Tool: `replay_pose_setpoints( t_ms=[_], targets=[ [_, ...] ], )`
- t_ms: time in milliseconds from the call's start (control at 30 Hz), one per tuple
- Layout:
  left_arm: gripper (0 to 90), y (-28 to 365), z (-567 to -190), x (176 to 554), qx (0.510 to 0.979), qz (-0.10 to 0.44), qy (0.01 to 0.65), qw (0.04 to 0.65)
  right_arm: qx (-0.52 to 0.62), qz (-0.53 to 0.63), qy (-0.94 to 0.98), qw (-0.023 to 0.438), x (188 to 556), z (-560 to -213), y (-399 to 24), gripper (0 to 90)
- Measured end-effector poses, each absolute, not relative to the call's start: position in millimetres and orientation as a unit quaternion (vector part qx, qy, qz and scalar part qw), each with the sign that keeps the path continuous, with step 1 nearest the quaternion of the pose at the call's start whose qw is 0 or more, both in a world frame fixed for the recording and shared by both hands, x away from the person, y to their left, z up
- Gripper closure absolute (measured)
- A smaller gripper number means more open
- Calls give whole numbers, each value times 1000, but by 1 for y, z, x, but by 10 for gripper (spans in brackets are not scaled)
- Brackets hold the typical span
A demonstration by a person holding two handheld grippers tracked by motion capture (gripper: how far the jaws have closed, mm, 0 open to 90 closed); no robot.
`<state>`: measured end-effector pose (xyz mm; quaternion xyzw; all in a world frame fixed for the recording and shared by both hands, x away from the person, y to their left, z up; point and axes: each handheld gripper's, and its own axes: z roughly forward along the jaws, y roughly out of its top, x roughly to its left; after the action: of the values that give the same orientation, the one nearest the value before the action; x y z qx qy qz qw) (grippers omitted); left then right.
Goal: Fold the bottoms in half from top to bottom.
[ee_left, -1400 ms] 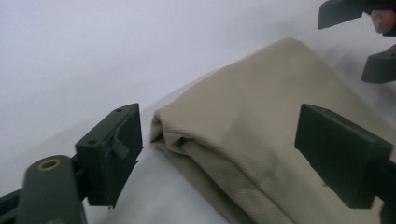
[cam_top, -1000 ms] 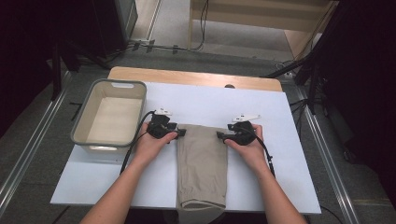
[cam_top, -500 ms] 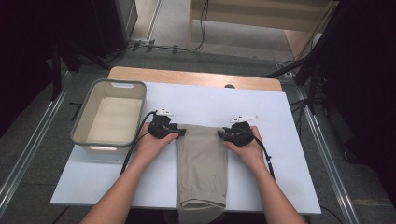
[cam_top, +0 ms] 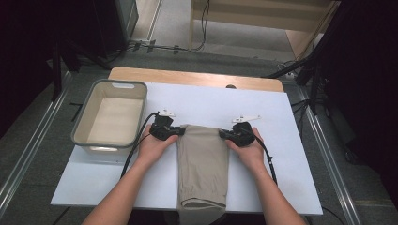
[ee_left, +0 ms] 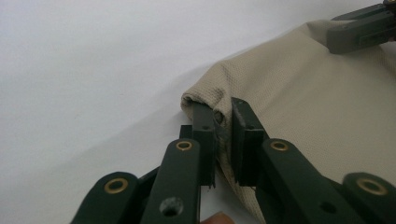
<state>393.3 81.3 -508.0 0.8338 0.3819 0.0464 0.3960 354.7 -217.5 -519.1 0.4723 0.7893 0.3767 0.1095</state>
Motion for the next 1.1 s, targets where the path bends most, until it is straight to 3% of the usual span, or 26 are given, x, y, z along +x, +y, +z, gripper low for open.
replay_pose_setpoints(
  t_ms=[567, 1100],
  targets=[
    [862, 72, -481, 420, 813, 75, 396, 421, 485, 381, 772, 154, 370, -494, -224, 854],
    [862, 65, -436, 468, 795, 111, 394, 448, 477, 390, 760, 208, 422, -445, -231, 854]
  ],
)
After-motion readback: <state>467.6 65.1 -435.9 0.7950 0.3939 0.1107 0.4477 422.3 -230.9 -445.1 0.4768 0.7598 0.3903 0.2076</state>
